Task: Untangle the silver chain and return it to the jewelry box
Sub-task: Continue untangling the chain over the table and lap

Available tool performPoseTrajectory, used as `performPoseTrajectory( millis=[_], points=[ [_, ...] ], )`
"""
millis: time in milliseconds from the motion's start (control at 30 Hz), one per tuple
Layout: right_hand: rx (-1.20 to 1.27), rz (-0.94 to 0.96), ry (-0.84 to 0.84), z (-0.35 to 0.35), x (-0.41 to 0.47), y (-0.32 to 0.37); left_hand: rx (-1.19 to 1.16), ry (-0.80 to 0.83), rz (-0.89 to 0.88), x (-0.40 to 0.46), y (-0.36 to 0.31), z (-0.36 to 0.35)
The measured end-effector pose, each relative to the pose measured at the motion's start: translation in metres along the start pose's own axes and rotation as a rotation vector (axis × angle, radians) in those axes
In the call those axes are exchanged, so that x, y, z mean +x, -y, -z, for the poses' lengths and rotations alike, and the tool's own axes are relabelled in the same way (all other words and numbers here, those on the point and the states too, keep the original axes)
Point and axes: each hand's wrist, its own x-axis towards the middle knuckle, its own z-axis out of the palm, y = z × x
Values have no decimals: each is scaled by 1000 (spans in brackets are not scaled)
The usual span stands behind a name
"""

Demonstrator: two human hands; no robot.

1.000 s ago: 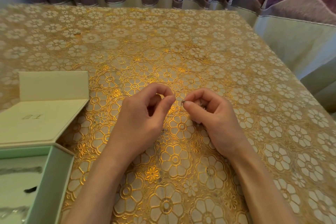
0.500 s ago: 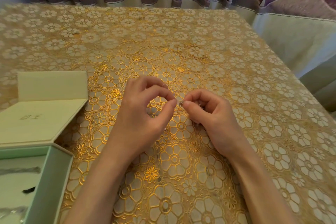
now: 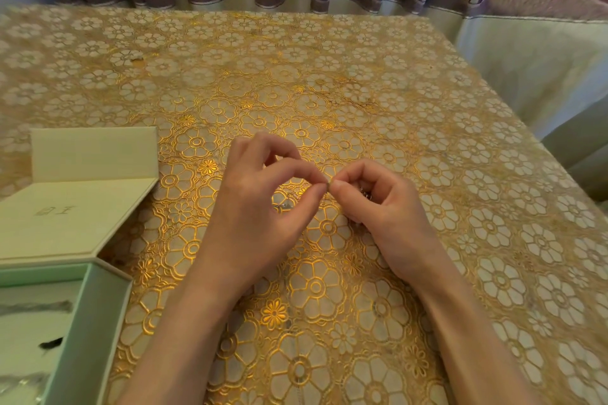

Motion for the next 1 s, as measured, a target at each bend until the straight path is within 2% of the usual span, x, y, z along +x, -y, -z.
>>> performPoseTrajectory(
  millis=[533,1000],
  points=[
    [-37,5,12,1,0,2,22,39,-34,1,2,3],
    [-7,17,5,-1,-1,2,-183,89,161,0,1,0]
  ],
)
